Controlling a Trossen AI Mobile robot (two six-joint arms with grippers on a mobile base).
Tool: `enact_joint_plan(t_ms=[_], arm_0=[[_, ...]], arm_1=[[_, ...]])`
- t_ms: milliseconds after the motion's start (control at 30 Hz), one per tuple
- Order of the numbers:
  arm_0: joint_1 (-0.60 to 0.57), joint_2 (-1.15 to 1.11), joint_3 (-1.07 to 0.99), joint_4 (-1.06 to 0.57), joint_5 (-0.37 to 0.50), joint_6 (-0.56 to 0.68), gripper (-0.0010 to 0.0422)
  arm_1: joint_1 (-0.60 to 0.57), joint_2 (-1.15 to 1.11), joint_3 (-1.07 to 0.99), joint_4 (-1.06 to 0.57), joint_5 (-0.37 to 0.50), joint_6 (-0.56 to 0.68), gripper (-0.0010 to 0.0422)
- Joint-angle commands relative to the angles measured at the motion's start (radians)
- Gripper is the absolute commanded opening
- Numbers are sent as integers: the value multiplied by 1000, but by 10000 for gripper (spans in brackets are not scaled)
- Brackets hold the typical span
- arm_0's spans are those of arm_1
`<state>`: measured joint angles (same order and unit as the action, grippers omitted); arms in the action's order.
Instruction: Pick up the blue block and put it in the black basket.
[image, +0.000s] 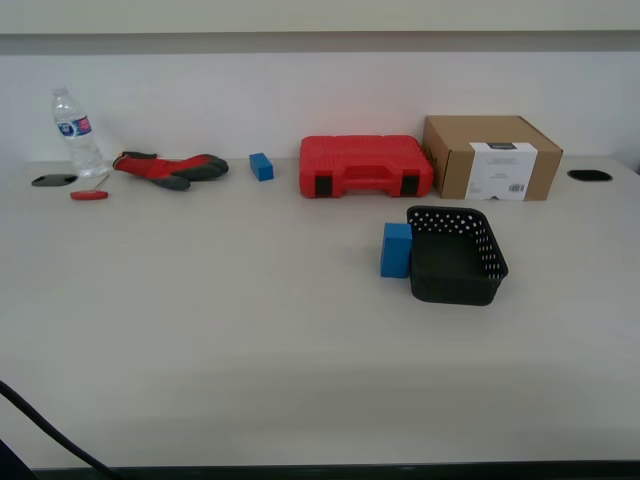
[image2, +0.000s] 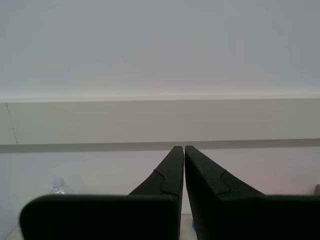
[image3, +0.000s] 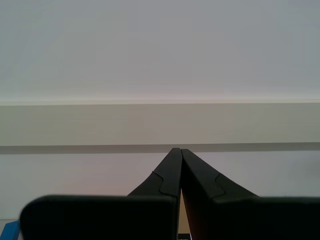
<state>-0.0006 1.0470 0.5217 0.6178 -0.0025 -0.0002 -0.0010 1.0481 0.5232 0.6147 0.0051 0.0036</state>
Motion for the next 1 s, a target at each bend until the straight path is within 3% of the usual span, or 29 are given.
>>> enact_joint_plan(t_ms=[33, 1000], arm_0=[[0, 0, 2, 2, 0, 0, 0], [0, 0, 2, 2, 0, 0, 0]], arm_1=[[1, 0, 0, 4, 2, 1, 0], [1, 0, 0, 32, -19, 29, 0]])
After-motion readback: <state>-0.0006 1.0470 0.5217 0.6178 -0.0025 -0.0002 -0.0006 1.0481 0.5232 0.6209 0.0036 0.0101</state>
